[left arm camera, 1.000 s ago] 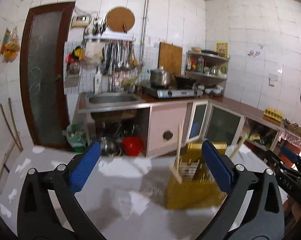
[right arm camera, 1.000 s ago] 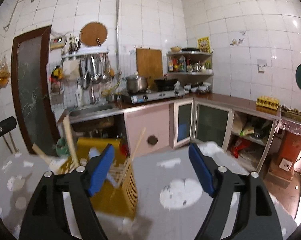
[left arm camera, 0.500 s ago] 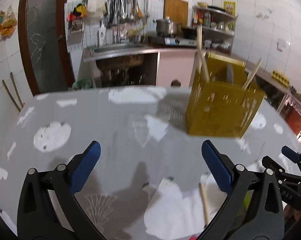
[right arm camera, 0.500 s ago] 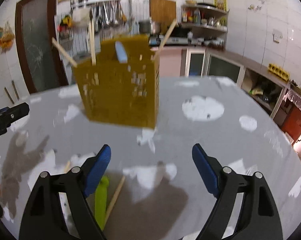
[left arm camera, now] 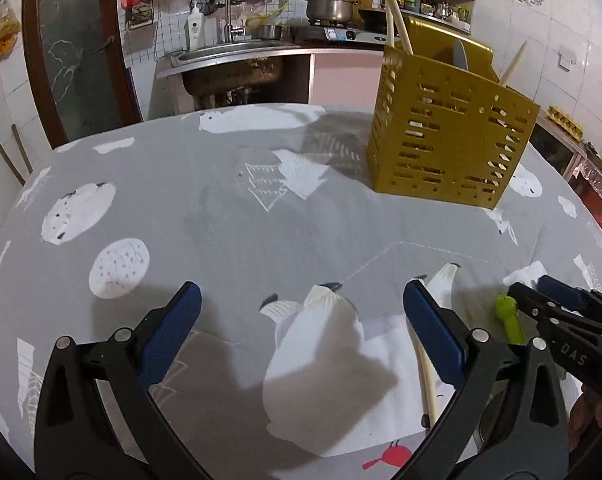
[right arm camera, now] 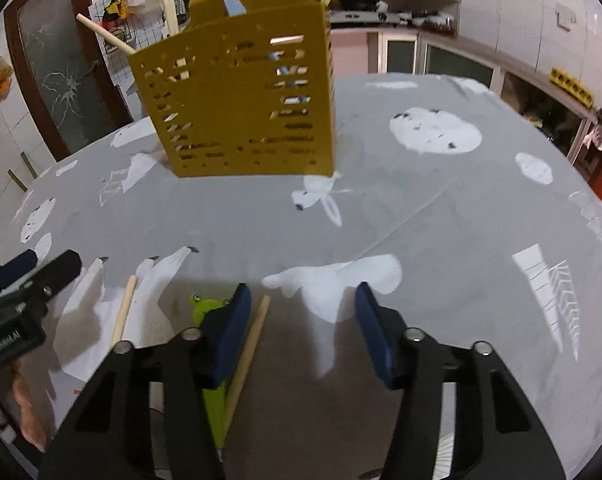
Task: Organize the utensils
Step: 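Move both tools back down toward the last chopstick and green frog utensil, then close left tool on the last chopstick while right tool grasps the green frog-handled utensil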
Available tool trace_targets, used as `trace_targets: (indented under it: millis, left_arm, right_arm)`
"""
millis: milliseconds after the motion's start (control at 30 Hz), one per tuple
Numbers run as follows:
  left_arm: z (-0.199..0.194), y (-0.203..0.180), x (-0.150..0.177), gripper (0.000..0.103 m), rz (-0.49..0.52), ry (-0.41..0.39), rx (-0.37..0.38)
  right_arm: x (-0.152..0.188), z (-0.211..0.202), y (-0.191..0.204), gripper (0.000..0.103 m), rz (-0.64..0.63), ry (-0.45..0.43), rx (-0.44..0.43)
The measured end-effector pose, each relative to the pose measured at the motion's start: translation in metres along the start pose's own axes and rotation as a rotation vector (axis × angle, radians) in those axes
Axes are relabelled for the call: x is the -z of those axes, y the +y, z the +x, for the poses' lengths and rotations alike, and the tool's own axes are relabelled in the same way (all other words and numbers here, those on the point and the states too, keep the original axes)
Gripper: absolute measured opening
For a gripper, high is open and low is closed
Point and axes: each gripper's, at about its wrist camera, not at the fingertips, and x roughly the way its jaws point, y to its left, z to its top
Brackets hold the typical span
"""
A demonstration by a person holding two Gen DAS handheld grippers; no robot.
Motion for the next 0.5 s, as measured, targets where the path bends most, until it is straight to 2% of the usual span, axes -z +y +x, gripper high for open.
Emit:
trace_targets:
  millis: [100,267,333,400,500]
  left_arm:
    - [0.002,-0.003,0.002,0.098,0.006,0.006,-0.002]
    - [0.005,-0.006,0.003,0.098,0.003,0.019,-0.006]
    - [0.006,-0.007,0.003,0.098,0.000,0.025,-0.005]
    - [0.008,-0.009,0.004,0.098,0.002,0.032,-0.005]
    - [0.011,-0.016,0.006,0.098,0.017,0.046,0.002]
  right_arm:
    - [0.000,0.004,0.007,0.035,-0.003,0.021,0.009]
    - [0.000,0.006,0.015,0.032,-0.011,0.035,0.046]
    - [0.001,0.006,0.019,0.026,-0.020,0.029,0.059]
    - [0.001,0.007,0.022,0.014,-0.031,0.020,0.056]
    - [0.000,0.007,0.019,0.007,-0.041,0.010,0.044]
